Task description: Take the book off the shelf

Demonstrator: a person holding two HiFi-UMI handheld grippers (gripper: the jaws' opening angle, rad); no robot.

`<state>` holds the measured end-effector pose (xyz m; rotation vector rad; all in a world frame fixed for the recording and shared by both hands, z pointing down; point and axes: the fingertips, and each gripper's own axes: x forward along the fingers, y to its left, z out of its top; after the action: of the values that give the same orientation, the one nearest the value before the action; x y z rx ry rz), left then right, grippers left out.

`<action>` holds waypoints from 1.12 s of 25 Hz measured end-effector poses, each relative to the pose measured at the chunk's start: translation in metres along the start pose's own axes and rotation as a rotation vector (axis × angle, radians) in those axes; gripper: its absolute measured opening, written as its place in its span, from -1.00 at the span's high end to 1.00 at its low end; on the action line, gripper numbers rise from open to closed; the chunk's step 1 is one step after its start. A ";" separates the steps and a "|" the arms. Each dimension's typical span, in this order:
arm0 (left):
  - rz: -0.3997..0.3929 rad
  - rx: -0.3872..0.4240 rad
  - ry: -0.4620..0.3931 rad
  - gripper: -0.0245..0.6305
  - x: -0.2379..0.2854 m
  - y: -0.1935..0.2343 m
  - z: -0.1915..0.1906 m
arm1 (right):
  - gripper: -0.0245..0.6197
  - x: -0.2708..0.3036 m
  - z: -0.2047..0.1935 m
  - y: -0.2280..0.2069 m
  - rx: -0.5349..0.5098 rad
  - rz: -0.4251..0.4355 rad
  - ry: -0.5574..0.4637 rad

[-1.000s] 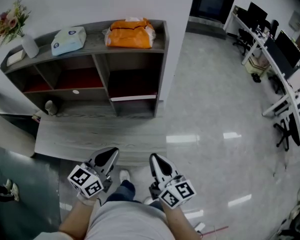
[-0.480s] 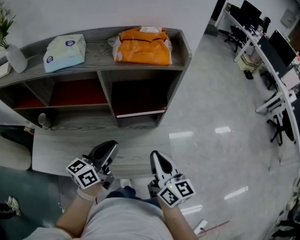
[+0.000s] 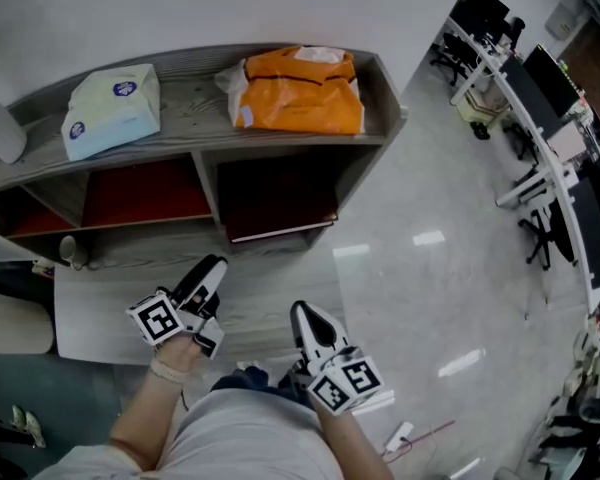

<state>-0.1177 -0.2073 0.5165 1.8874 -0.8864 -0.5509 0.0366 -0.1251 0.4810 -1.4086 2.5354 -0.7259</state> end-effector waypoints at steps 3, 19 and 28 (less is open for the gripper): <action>-0.028 -0.114 -0.024 0.08 0.016 0.008 0.006 | 0.88 -0.002 0.002 -0.005 -0.022 -0.021 0.009; -0.084 -0.242 -0.042 -0.07 0.077 0.019 0.016 | 0.88 0.003 0.027 -0.051 -0.045 -0.078 0.006; -0.099 -0.311 -0.055 0.06 0.084 0.018 0.017 | 0.87 0.000 0.037 -0.066 -0.042 -0.080 0.000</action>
<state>-0.0823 -0.2872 0.5240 1.6446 -0.6993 -0.7592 0.1001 -0.1667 0.4804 -1.5309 2.5214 -0.6893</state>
